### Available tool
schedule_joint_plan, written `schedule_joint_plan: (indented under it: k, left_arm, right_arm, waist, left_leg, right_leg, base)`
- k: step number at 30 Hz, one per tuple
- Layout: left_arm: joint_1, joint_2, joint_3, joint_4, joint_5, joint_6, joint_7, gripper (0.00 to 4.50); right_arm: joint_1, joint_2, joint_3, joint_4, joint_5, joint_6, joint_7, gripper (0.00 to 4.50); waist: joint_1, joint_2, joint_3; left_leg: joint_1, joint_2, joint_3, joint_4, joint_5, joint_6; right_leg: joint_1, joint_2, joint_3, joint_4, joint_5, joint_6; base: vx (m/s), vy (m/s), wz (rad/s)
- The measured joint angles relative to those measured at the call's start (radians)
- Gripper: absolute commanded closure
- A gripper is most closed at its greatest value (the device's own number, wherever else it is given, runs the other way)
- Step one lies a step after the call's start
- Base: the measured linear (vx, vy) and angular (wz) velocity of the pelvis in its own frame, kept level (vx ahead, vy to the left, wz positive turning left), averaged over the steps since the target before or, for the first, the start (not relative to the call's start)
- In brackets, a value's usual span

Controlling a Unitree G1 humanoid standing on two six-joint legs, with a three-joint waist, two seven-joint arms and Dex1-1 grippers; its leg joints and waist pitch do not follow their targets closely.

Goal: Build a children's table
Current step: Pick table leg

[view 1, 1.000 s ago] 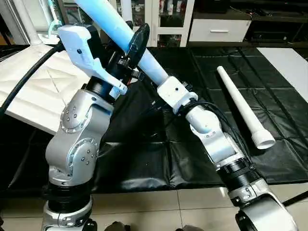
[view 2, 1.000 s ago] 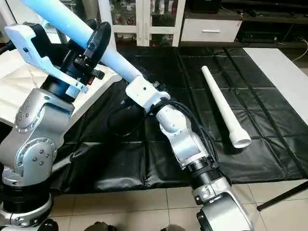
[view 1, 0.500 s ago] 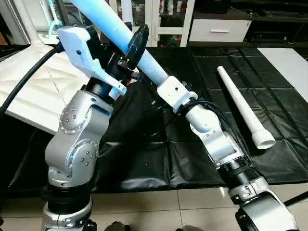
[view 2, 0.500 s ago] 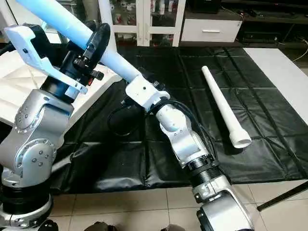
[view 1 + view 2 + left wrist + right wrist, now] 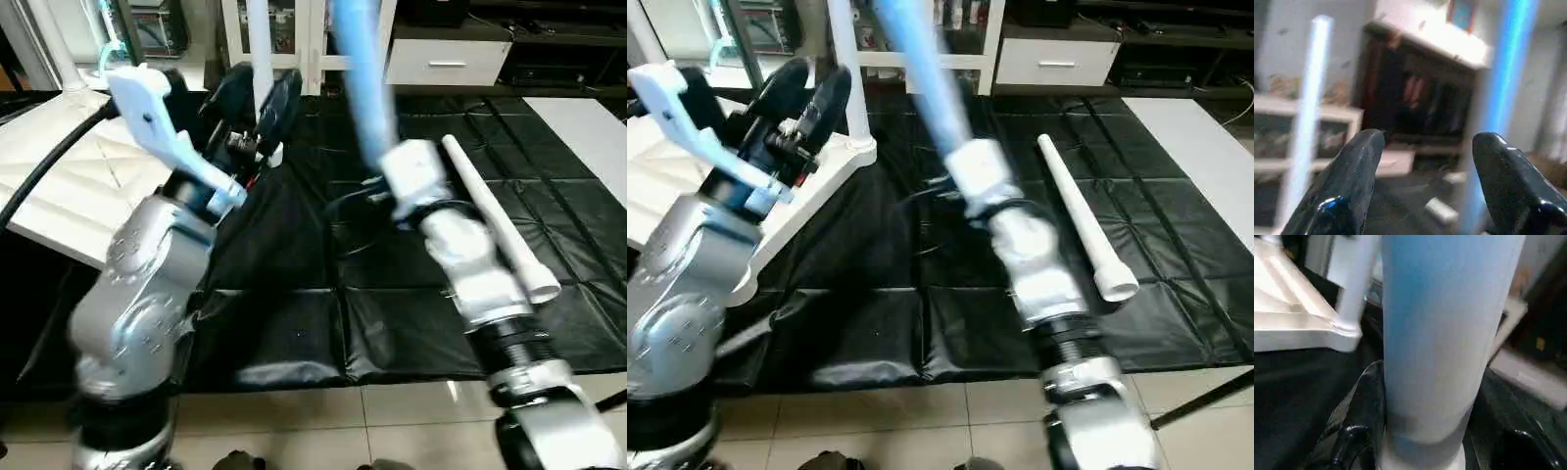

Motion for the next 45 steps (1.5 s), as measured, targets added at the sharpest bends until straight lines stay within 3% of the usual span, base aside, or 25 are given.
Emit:
schedule_joint_plan:
  k: [2,5,10,15,20,31,35,39,45]
  left_arm:
    - [0.042,0.083,0.04,0.039,0.06,0.056,0.029,0.88]
    - [0.085,0.157,0.103,0.151,0.105,0.069,0.022,0.88]
    - [0.123,0.296,0.015,0.217,0.198,0.034,-0.078,0.88]
    - [0.183,0.323,-0.017,0.241,0.242,0.052,-0.091,0.88]
    - [0.192,0.347,0.017,0.439,0.327,0.073,-0.009,0.88]
    - [0.112,0.496,0.079,0.689,0.39,0.037,-0.039,0.88]
    - [0.091,0.499,0.028,0.799,0.406,-0.032,-0.107,0.88]
    - [0.015,0.501,-0.024,0.89,0.419,-0.083,-0.196,0.88]
    - [-0.023,0.549,-0.108,0.924,0.468,-0.107,-0.341,0.88]
  right_arm:
    - [0.035,-0.026,-0.09,-0.124,0.131,0.124,0.067,2.62]
    - [0.095,-0.026,-0.137,-0.329,0.295,0.279,0.145,2.62]
    - [0.184,-0.028,-0.129,-0.486,0.379,0.36,0.147,2.62]
    - [0.26,-0.022,-0.128,-0.543,0.384,0.434,0.144,2.62]
    - [0.298,0.006,-0.088,-0.599,0.397,0.462,0.112,2.62]
    - [0.317,0.01,-0.047,-0.643,0.414,0.494,0.126,2.62]
    - [0.317,0.008,-0.046,-0.643,0.414,0.494,0.118,2.62]
    - [0.317,0.006,-0.044,-0.643,0.413,0.496,0.115,2.62]
    - [0.317,-0.014,-0.044,-0.643,0.408,0.495,0.115,2.62]
  waist:
    - [-0.004,0.001,0.0]
    - [-0.016,0.001,0.001]
    - [-0.025,-0.002,-0.001]
    - [-0.026,-0.005,-0.002]
    - [-0.032,-0.005,-0.003]
    - [-0.025,-0.006,-0.003]
    - [-0.019,-0.007,-0.003]
    - [-0.013,-0.007,-0.003]
    - [-0.016,-0.007,-0.003]
  left_leg:
    - [0.0,0.0,0.0,-0.001,0.0,0.0]
    - [0.0,0.002,-0.002,-0.001,0.0,0.0]
    - [0.001,0.002,-0.002,-0.001,0.0,0.0]
    - [0.001,0.002,-0.002,-0.002,0.0,0.0]
    - [0.002,0.003,-0.003,-0.002,0.001,-0.002]
    - [0.002,0.003,-0.004,-0.002,0.001,-0.003]
    - [0.001,0.003,-0.004,-0.002,0.001,-0.003]
    - [0.001,0.003,-0.004,-0.002,0.001,-0.003]
    - [0.002,0.002,-0.003,-0.003,0.001,-0.003]
  right_leg:
    - [0.0,0.001,0.0,0.0,-0.001,0.001]
    - [0.0,0.004,0.002,-0.003,0.001,0.004]
    - [0.001,0.006,0.002,-0.007,0.002,0.004]
    - [0.001,0.005,0.002,-0.006,0.002,0.004]
    - [0.001,0.007,0.003,-0.006,0.005,0.003]
    - [0.001,0.008,0.004,-0.007,0.005,0.003]
    - [0.001,0.008,0.003,-0.007,0.005,0.003]
    - [0.001,0.007,0.004,-0.007,0.005,0.003]
    - [0.0,0.007,0.004,-0.007,0.005,0.003]
  base:
    - [0.0,0.0,0.0]
    - [0.0,0.0,0.0]
    - [0.0,0.0,0.0]
    - [0.0,0.0,0.0]
    - [0.0,0.0,0.0]
    - [0.0,0.0,0.0]
    - [0.0,0.0,0.0]
    - [0.0,0.0,0.0]
    - [0.0,0.0,0.0]
